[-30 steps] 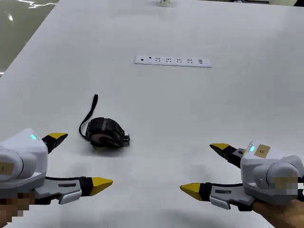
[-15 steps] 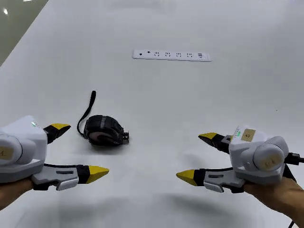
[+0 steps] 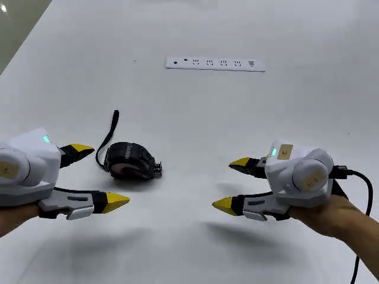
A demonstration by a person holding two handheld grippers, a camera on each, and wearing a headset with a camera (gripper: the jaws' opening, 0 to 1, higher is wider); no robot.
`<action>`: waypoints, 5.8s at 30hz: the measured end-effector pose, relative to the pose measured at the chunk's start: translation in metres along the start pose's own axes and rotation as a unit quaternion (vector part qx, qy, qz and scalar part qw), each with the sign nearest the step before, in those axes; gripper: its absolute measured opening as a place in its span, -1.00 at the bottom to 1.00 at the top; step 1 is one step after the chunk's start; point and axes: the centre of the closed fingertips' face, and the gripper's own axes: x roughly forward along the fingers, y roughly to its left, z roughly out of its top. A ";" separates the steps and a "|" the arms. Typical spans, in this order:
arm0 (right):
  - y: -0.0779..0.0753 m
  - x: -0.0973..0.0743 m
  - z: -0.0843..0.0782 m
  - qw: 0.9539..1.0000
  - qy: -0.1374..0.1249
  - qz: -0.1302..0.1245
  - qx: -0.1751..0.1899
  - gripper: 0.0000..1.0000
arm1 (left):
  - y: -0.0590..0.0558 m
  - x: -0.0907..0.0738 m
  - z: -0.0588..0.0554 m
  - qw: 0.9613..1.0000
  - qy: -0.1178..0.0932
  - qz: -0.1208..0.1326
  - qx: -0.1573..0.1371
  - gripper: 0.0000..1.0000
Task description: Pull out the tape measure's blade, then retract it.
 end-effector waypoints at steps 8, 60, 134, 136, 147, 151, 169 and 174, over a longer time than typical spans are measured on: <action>-0.004 0.015 0.005 0.999 0.013 0.021 -0.024 -0.19 | 0.007 0.006 0.003 1.000 0.010 -0.015 0.025 0.31; 0.006 0.102 0.055 0.979 0.038 0.149 -0.131 -0.60 | 0.016 0.037 -0.002 0.960 0.126 -0.147 0.201 -0.34; 0.007 0.117 0.050 0.974 0.061 0.164 -0.144 -0.81 | 0.017 0.043 -0.004 0.957 0.134 -0.161 0.201 -0.51; 0.007 0.117 0.050 0.974 0.061 0.164 -0.144 -0.81 | 0.017 0.043 -0.004 0.957 0.134 -0.161 0.202 -0.51; 0.004 0.113 0.045 0.973 0.065 0.165 -0.145 -0.82 | 0.017 0.044 -0.004 0.957 0.135 -0.160 0.200 -0.51; 0.002 0.110 0.043 0.973 0.067 0.166 -0.145 -0.81 | 0.017 0.044 -0.005 0.957 0.136 -0.160 0.201 -0.51; -0.006 0.095 0.029 0.974 0.077 0.164 -0.137 -0.82 | 0.016 0.043 -0.005 0.957 0.136 -0.161 0.201 -0.51; -0.008 0.091 0.027 0.974 0.080 0.162 -0.136 -0.82 | 0.017 0.043 -0.005 0.956 0.137 -0.162 0.201 -0.51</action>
